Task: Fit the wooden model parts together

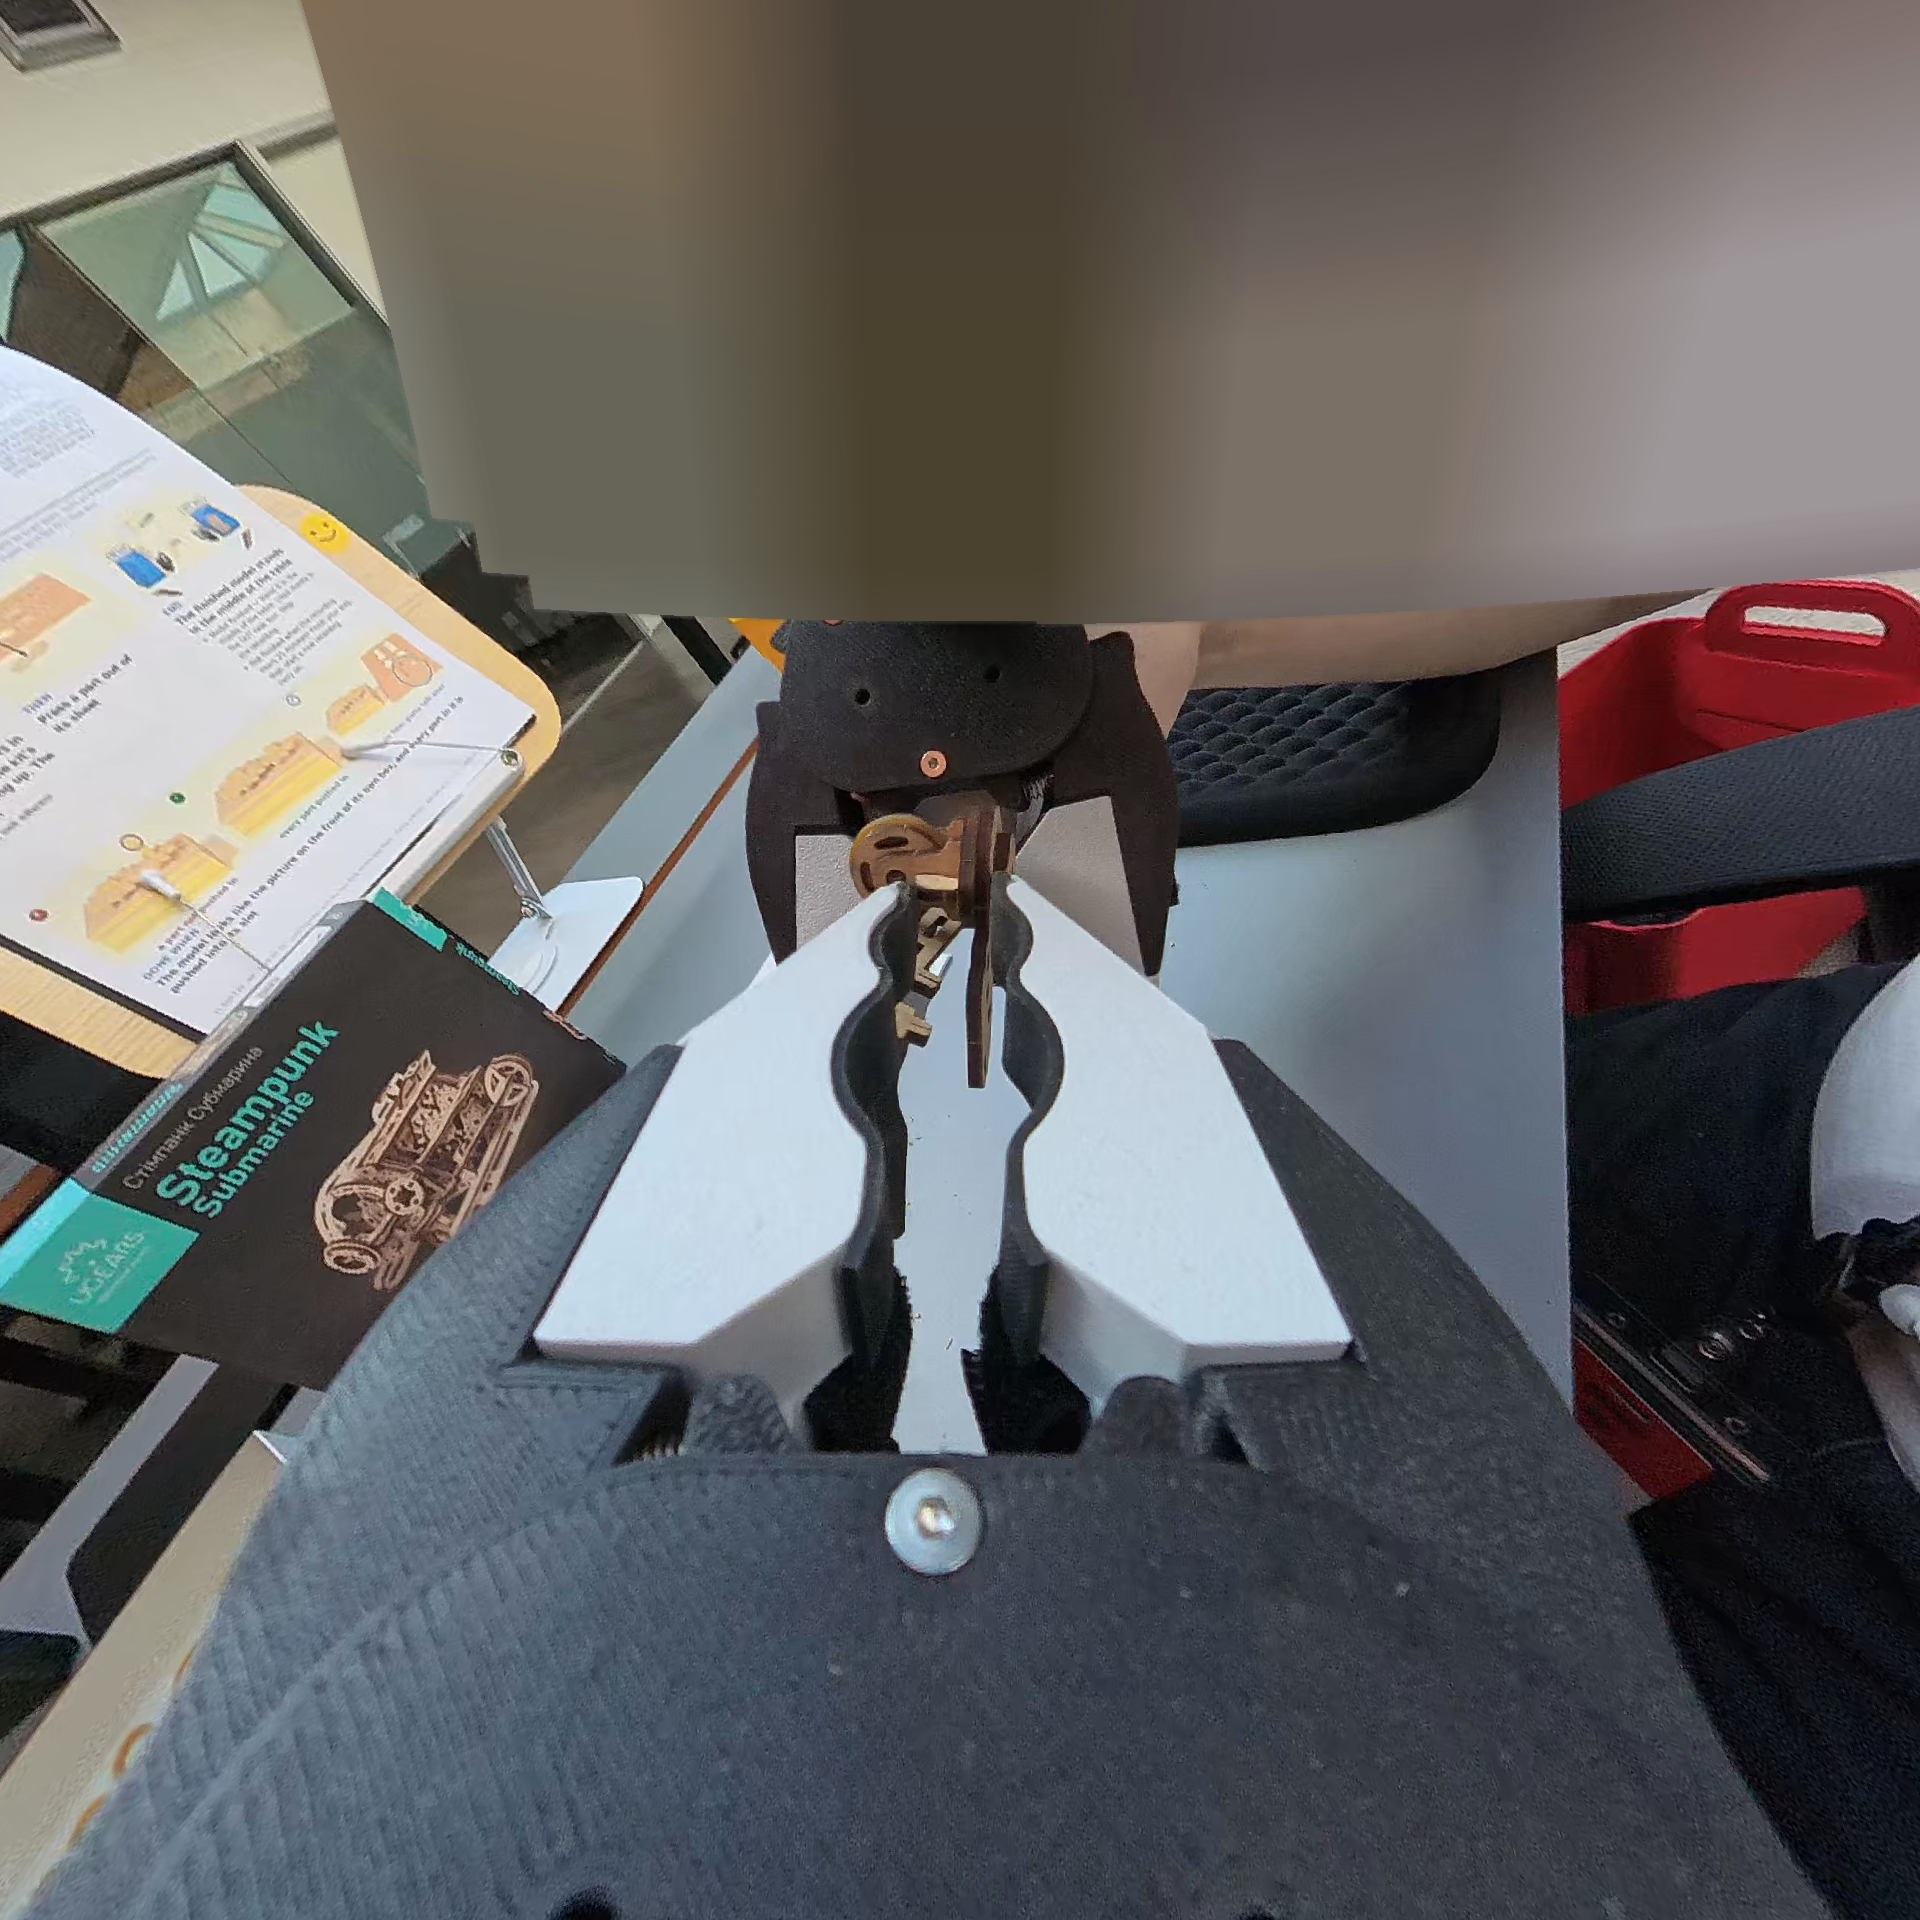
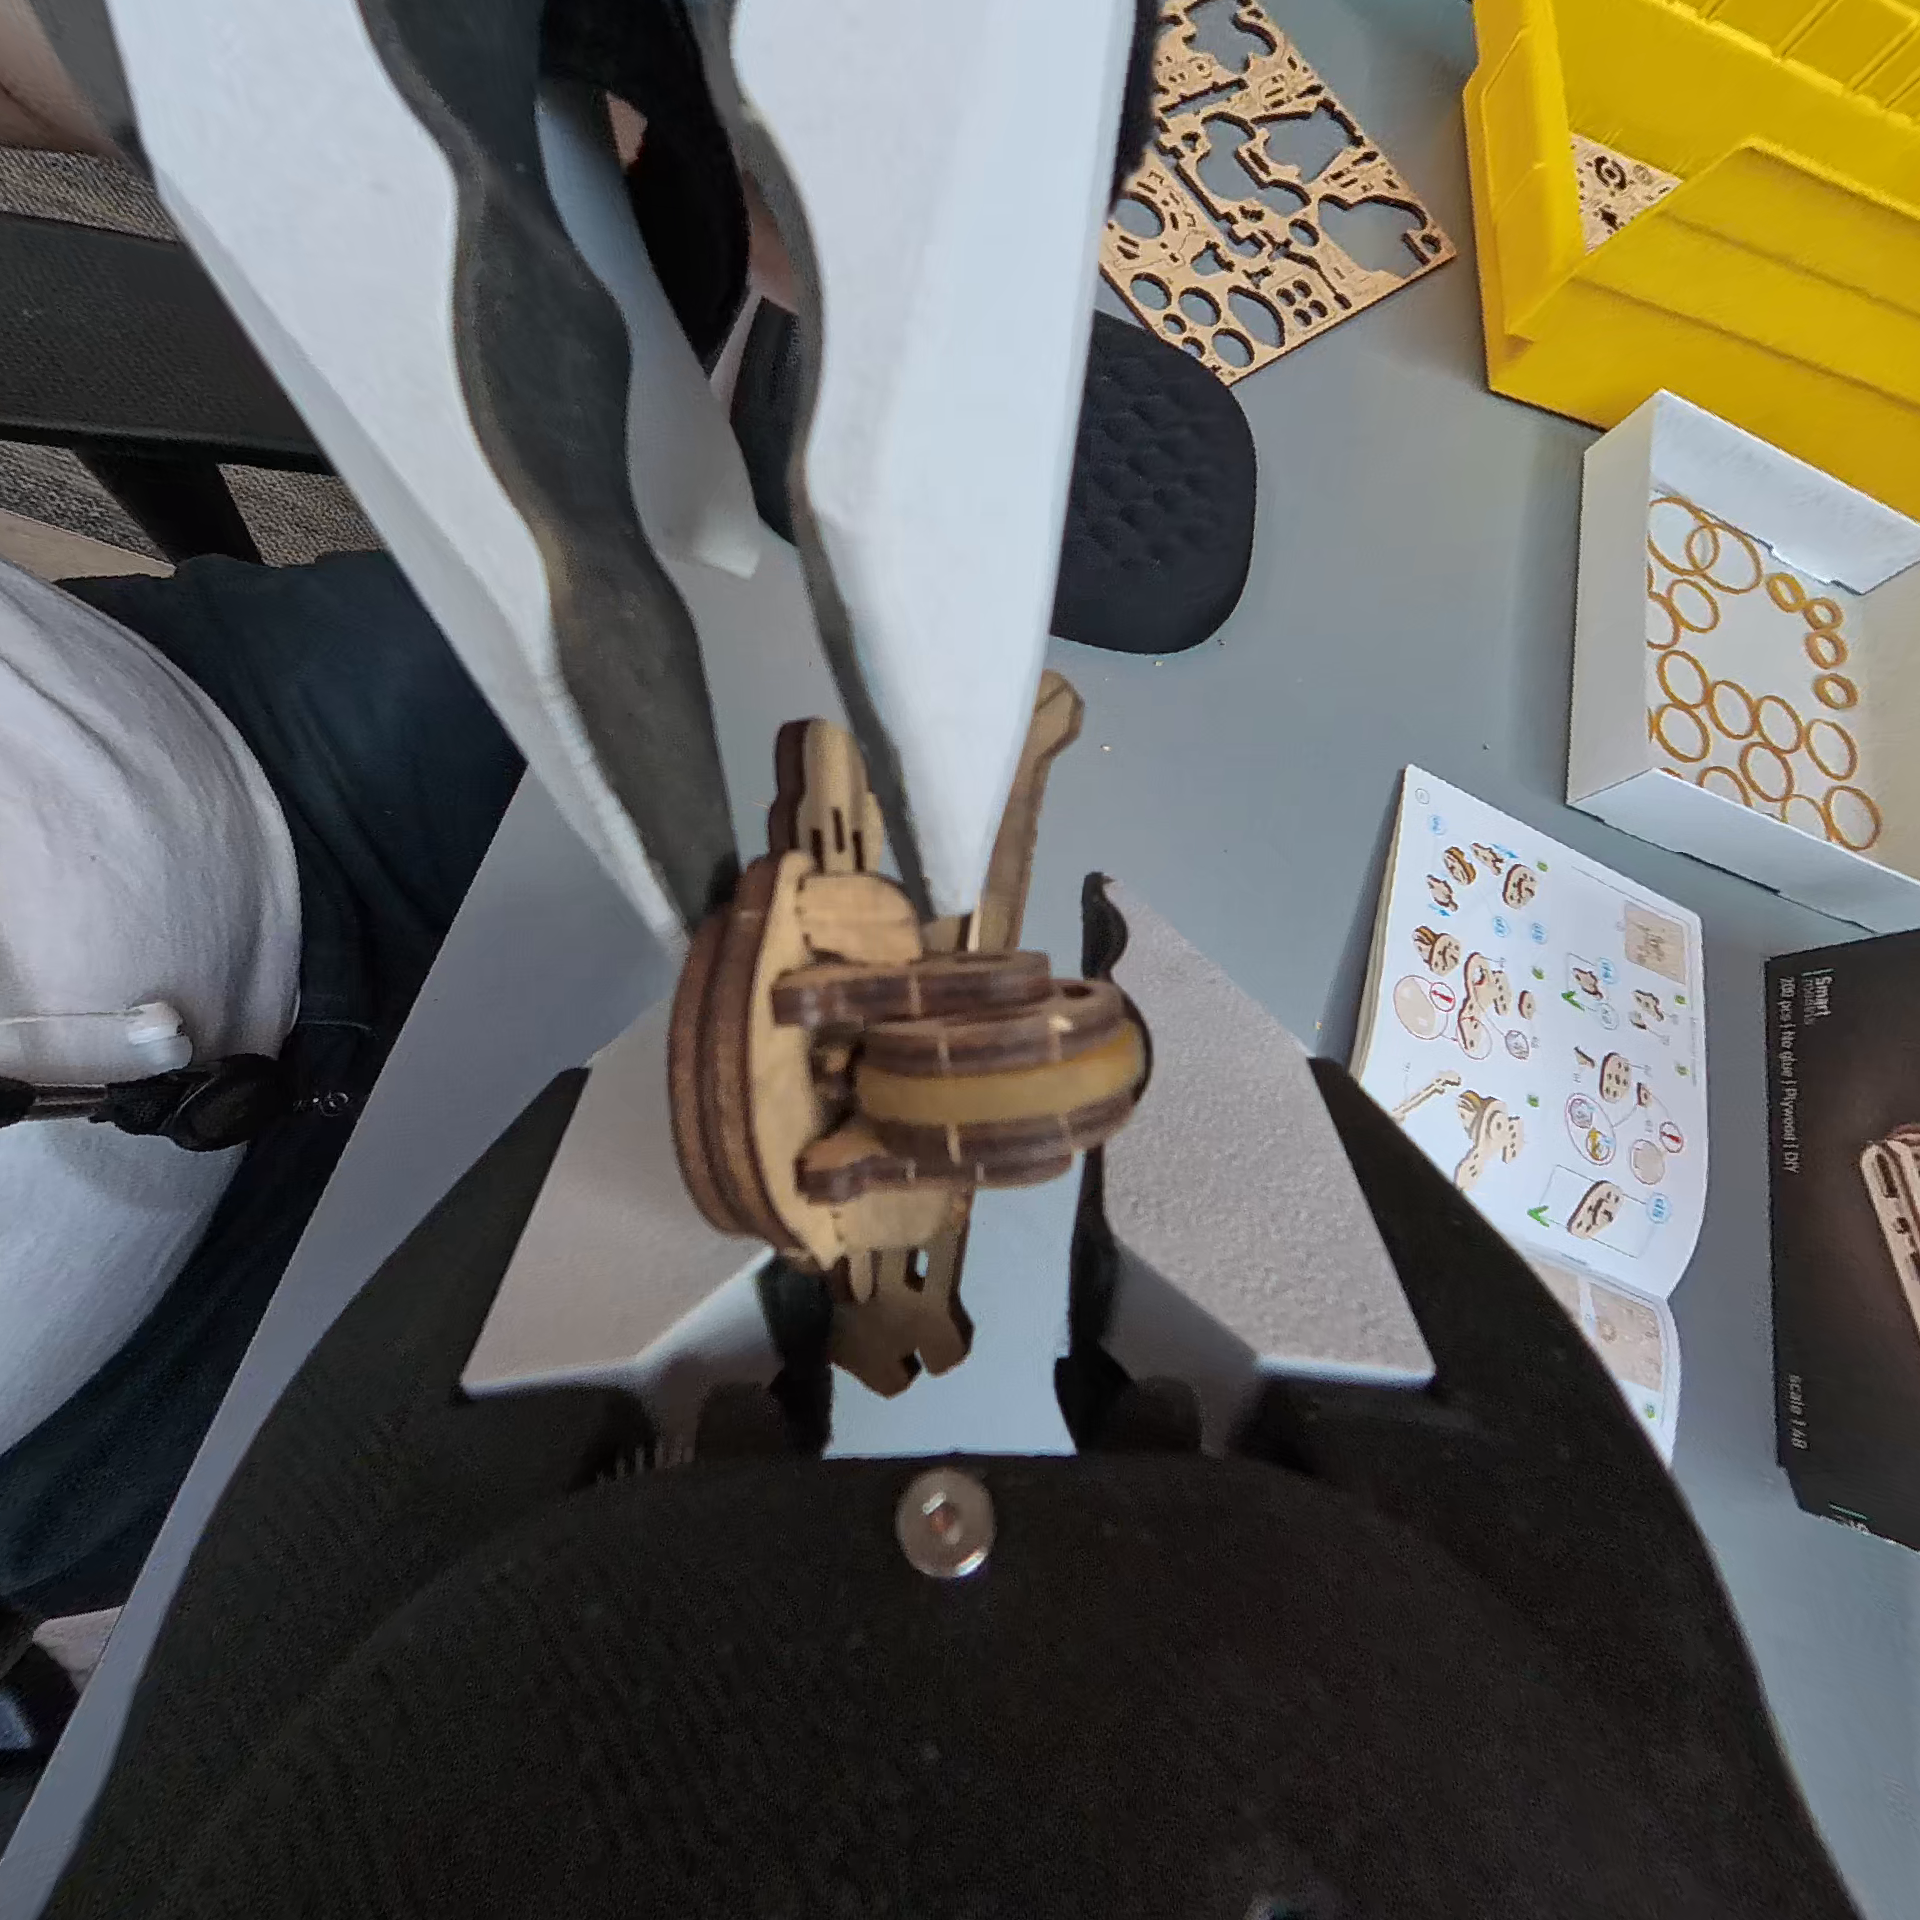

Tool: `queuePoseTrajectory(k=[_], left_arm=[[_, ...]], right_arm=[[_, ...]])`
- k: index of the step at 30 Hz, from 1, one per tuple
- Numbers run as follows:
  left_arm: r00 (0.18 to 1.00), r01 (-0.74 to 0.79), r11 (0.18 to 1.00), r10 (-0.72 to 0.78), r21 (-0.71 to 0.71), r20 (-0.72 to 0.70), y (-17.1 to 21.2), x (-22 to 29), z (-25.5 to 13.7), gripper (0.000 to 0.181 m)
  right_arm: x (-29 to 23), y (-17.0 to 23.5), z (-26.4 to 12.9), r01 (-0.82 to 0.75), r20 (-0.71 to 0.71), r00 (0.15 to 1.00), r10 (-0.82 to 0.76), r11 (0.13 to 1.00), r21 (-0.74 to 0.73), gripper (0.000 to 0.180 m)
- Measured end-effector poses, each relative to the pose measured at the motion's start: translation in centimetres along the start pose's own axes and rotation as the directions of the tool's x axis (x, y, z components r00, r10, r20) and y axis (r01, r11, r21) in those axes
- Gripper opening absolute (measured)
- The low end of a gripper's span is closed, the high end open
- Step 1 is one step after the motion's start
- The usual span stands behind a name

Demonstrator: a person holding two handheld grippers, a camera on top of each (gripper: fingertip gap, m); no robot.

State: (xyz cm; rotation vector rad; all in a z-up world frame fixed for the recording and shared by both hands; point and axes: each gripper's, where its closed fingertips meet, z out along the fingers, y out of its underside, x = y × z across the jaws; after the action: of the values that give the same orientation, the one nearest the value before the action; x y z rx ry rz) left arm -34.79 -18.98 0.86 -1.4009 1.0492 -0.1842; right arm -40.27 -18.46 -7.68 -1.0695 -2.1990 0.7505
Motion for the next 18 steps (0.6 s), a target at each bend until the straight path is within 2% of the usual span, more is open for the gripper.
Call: queuePoseTrajectory(k=[6,8,12,13,15,16,18], left_arm=[[0.985,-0.154,0.986,0.148,0.069,0.088,-0.3,0.0,-0.5,0.010],[0.976,-0.197,0.978,0.188,0.074,0.111,-0.4,0.2,-0.7,0.010],[0.948,-0.291,0.955,0.281,0.052,0.151,-0.5,0.4,-0.9,0.004],[0.947,-0.294,0.954,0.284,0.052,0.148,-0.6,0.5,-0.8,0.004],[0.950,-0.286,0.957,0.275,0.052,0.148,-0.6,0.5,-0.8,0.004],[0.949,-0.286,0.957,0.276,0.050,0.154,-0.5,0.5,-0.8,0.004],[0.951,-0.279,0.959,0.268,0.048,0.155,-0.4,0.4,-0.8,0.004]], right_arm=[[0.3,-1.8,-1.1,0.114,-0.066,0.992,-0.107,0.986,0.118,0.049],[0.0,-2.5,-1.5,0.138,-0.064,0.990,-0.129,0.976,0.168,0.055],[-0.3,-2.8,-1.5,0.216,-0.093,0.975,-0.203,0.961,0.175,0.059],[-0.4,-2.9,-1.5,0.239,-0.102,0.969,-0.223,0.953,0.185,0.058],[0.0,-2.8,-1.4,0.252,-0.133,0.964,-0.230,0.952,0.176,0.035],[-0.1,-2.7,-1.4,0.253,-0.132,0.964,-0.232,0.952,0.175,0.031],[-0.3,-2.8,-1.4,0.233,-0.106,0.971,-0.216,0.954,0.190,0.037]])
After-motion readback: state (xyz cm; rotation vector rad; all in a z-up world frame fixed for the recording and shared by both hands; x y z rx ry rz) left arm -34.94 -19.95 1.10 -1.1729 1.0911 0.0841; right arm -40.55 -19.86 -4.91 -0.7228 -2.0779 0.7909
